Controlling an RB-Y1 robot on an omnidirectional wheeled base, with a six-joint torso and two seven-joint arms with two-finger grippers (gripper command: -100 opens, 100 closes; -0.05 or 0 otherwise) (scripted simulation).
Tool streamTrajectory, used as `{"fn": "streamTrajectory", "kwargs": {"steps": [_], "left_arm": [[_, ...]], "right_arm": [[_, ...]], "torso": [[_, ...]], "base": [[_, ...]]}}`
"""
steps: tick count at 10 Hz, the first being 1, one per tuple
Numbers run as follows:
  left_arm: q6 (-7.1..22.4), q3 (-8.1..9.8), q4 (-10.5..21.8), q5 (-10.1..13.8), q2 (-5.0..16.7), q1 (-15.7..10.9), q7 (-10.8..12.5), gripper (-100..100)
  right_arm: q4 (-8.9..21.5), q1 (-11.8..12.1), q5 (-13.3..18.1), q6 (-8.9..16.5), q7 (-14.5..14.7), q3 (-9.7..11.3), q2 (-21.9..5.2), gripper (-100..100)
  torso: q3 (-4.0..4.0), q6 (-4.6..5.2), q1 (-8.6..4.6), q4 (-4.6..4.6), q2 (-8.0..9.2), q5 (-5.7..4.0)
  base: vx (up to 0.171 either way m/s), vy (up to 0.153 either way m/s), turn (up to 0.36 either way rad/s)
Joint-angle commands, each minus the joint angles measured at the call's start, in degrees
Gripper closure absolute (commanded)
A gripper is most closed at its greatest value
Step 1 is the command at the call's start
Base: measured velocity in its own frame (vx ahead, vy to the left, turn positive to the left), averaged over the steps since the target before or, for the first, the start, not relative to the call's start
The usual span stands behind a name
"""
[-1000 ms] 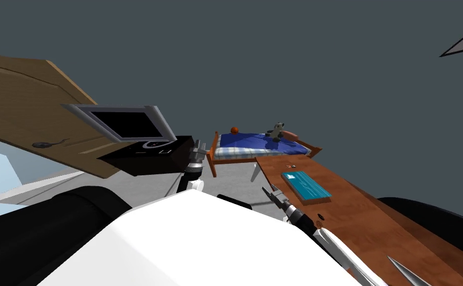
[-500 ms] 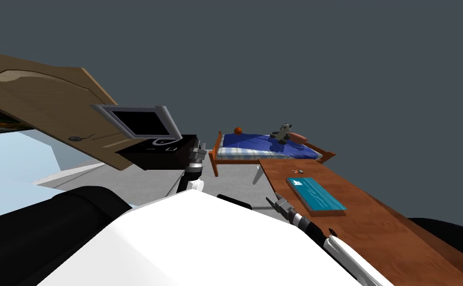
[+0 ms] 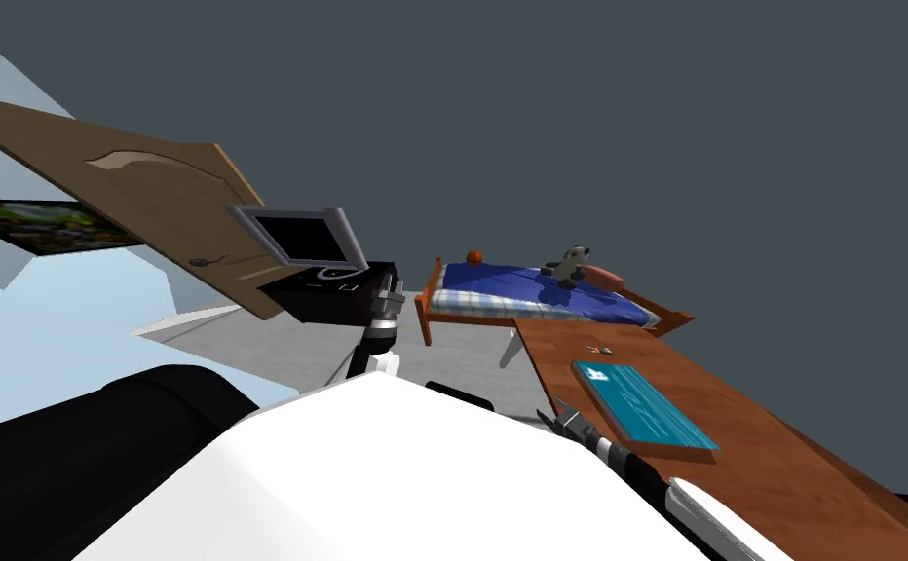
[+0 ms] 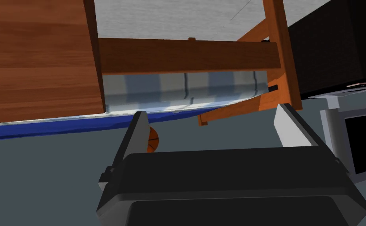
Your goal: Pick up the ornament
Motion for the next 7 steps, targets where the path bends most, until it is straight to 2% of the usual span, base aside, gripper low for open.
{"fn": "streamTrajectory", "kwargs": {"steps": [1, 2, 6, 7], "left_arm": [[0.0, 0.0, 0.0, 0.0, 0.0, 0.0, 0.0, 0], [0.0, 0.0, 0.0, 0.0, 0.0, 0.0, 0.0, 0], [0.0, 0.01, 0.0, 0.0, 0.0, 0.0, 0.0, 0], [0.0, 0.01, 0.0, 0.0, 0.0, 0.0, 0.0, 0]], "right_arm": [[2.9, 0.4, 0.2, 0.1, 0.4, 2.6, -2.4, -100], [2.9, 0.4, 0.2, 0.1, 0.4, 2.6, -2.4, -100], [10.4, -0.8, 0.3, -0.6, -0.3, 8.7, -8.1, -100], [10.4, -0.8, 0.3, -0.6, -0.3, 8.7, -8.1, -100]], "torso": [[0.0, 0.0, 0.0, 0.0, 0.0, 0.0], [-0.03, 0.03, -0.06, -0.01, -0.05, -0.01], [0.04, 0.05, -0.09, 0.01, 0.06, -0.01], [0.01, 0.03, -0.14, 0.01, 0.03, -0.03]], "base": [[0.057, -0.075, 0.211], [0.041, -0.067, 0.042], [0.022, -0.077, 0.14], [0.018, -0.07, 0.061]]}}
